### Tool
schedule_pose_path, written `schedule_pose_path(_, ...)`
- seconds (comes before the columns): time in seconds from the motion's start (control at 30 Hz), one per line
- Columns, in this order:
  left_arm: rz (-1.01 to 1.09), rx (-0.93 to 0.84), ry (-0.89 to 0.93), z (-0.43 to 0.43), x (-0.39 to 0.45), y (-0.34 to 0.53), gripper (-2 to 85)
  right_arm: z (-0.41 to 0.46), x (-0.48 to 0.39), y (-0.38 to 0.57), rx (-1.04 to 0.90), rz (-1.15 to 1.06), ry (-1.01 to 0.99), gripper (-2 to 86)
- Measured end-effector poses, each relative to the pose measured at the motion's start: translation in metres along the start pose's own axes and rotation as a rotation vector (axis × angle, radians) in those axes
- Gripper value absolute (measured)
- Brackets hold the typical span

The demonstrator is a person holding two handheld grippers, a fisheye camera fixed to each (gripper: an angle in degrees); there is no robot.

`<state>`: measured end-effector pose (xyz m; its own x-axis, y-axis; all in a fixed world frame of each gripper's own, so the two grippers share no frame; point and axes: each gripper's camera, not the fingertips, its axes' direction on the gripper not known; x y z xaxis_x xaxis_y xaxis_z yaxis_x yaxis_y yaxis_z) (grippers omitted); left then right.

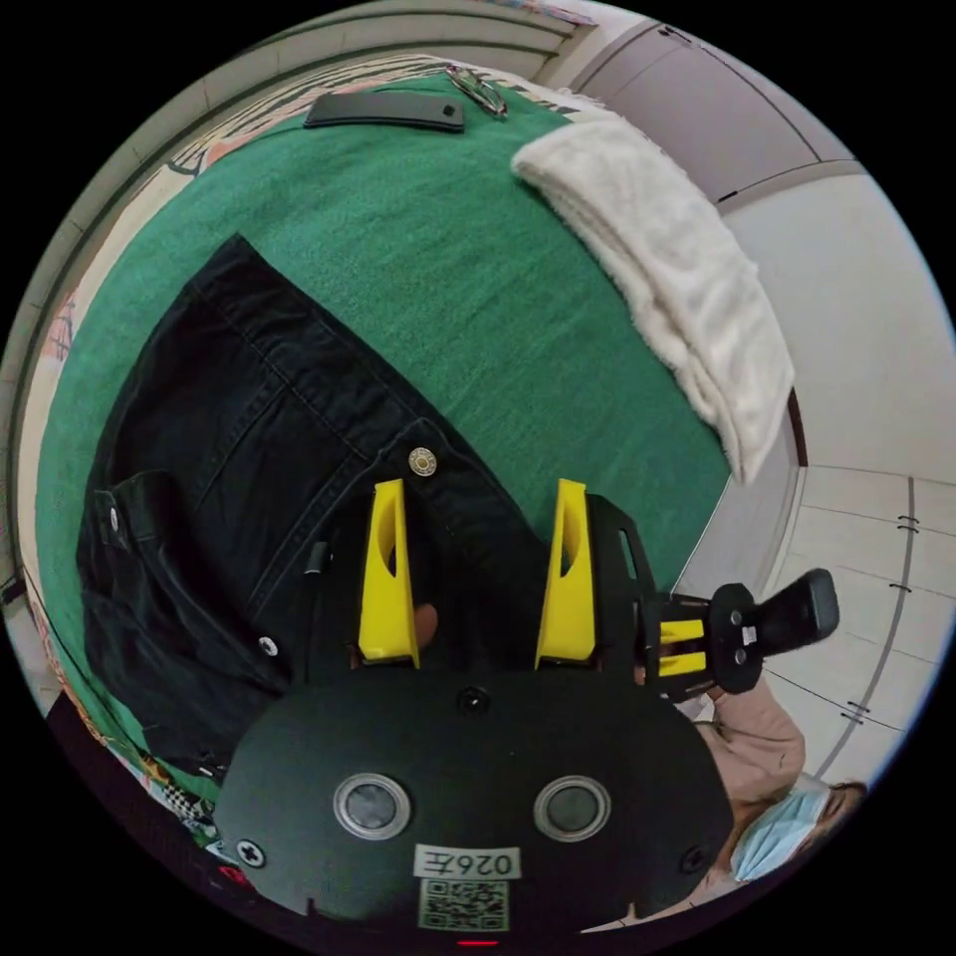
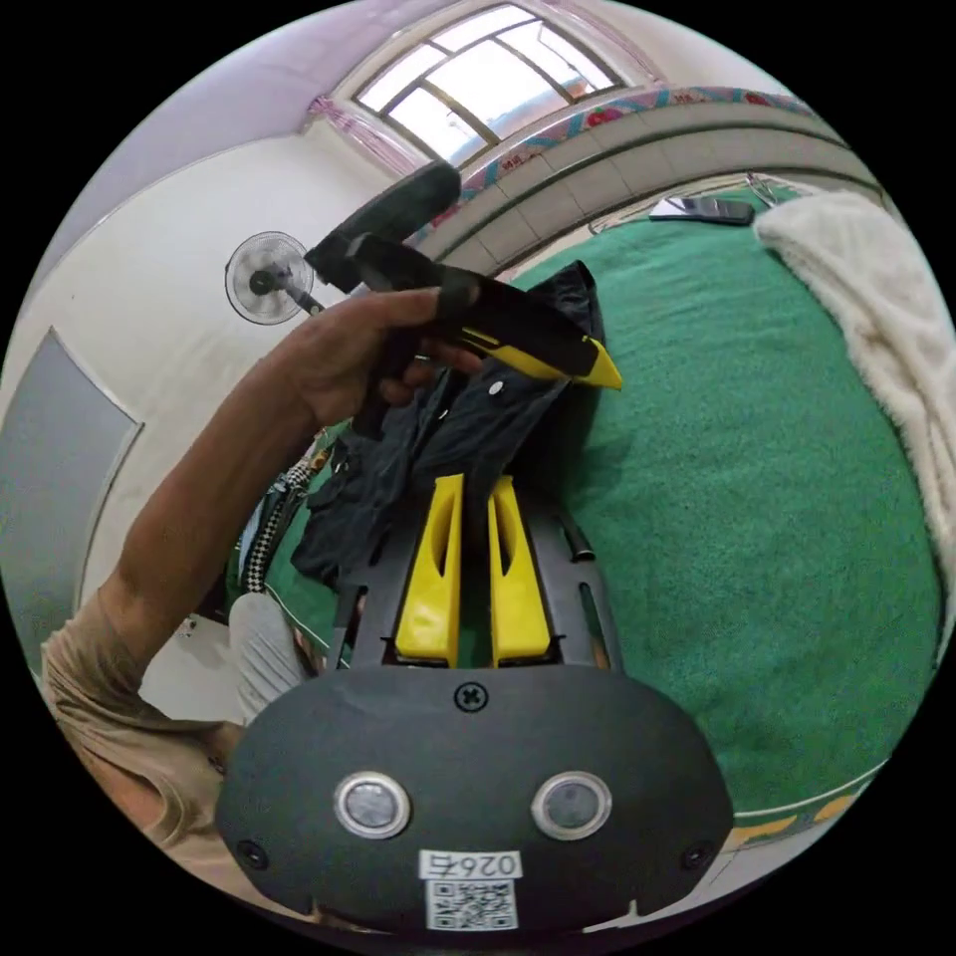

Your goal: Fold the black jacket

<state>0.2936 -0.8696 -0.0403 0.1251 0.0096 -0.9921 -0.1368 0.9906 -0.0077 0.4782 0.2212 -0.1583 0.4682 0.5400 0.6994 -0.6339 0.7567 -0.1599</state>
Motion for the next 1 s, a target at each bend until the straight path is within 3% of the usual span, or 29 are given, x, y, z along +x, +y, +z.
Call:
schedule_pose_path(0.07, 0.029, -0.043, -0.147, -0.003, 0.007, -0.002, 14.1, 0.004, -0.017, 0.002, 0.003, -0.047, 0.041, -0.6)
schedule_pose_path(0.17, 0.038, -0.042, -0.192, -0.021, -0.002, 0.004, 7.5, 0.01, -0.038, 0.005, -0.001, -0.088, 0.076, -0.8)
schedule_pose_path(0.4, 0.071, 0.225, 0.134, -0.127, -0.071, 0.08, 4.1, 0.023, -0.096, 0.011, 0.084, -0.169, -0.058, -1.0)
schedule_pose_path(0.63, 0.025, 0.599, 0.293, -0.265, -0.183, 0.26, 3.5, 0.082, -0.209, 0.002, 0.075, -0.374, -0.188, -1.0)
schedule_pose_path(0.8, -0.151, 0.772, 0.393, -0.302, -0.292, 0.397, 3.6, 0.19, -0.309, -0.003, -0.096, -0.462, -0.275, -0.9)
schedule_pose_path(1.0, -0.402, 0.824, 0.561, -0.262, -0.409, 0.521, 3.9, 0.337, -0.387, 0.021, -0.392, -0.517, -0.223, -1.0)
